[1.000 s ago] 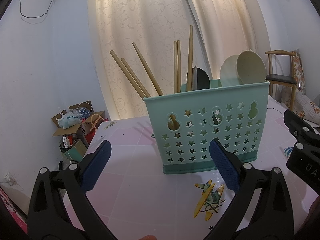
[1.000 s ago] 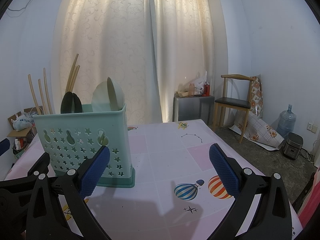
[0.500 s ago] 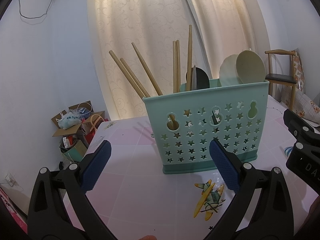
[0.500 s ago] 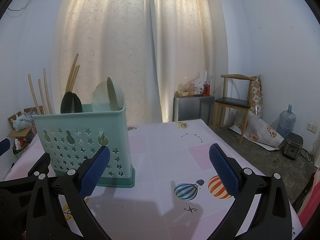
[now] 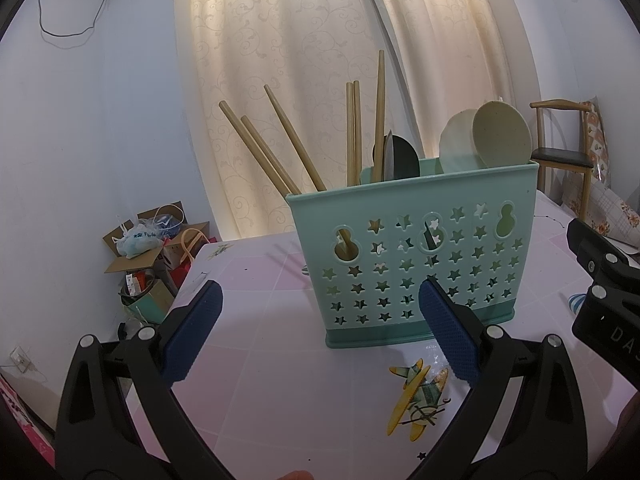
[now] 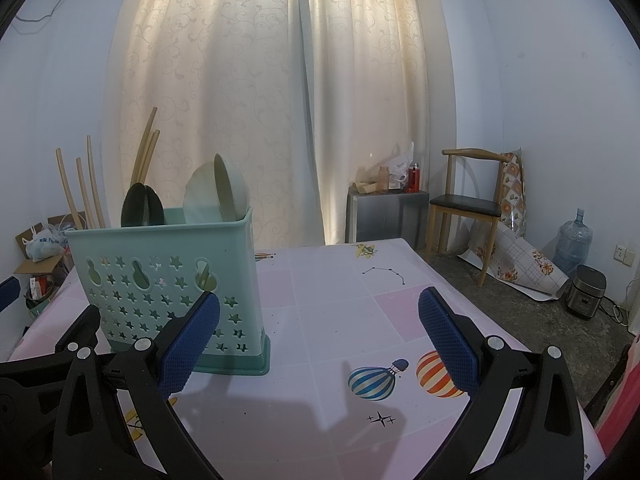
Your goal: Organize utensils
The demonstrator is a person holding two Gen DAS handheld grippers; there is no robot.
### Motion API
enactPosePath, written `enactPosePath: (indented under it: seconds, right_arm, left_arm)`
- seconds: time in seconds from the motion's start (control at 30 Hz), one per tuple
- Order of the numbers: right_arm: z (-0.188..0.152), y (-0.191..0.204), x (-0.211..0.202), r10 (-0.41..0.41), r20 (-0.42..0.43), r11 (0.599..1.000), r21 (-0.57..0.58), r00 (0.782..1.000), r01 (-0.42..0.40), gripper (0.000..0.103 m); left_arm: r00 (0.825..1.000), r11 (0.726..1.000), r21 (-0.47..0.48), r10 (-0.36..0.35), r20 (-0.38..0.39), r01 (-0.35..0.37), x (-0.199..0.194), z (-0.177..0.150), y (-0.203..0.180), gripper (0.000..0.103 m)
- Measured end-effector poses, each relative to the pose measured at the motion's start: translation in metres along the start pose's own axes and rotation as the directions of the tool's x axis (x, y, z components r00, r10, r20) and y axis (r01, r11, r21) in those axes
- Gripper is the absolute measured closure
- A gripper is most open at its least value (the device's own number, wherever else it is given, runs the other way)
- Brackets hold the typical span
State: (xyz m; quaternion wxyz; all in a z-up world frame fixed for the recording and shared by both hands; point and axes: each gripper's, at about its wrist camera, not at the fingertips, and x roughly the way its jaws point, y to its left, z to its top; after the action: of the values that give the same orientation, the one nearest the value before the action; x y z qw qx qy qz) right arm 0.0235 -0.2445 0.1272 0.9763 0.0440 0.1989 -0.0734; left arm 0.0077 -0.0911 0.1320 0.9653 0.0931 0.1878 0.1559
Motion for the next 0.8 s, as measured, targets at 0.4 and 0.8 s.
enactPosePath:
  seconds: [0.4,0.8]
  right_arm:
    - [0.0,0.0004,0.0,0.0,0.0,1.0,0.0,1.0,0.0,0.006]
    - [-0.0002,-0.0007,-0.0005,0.0,0.0,1.0,0.0,1.0,0.0,0.006]
  left_arm:
    - [1.0,1.0,0.0,0.0,-0.001,0.0,0.0006,0.0003,0.0007,0.008]
    - [1.0,1.0,-0.001,-0.001,-0.002,0.001,0.0001,0.0006,0.0001,0.008]
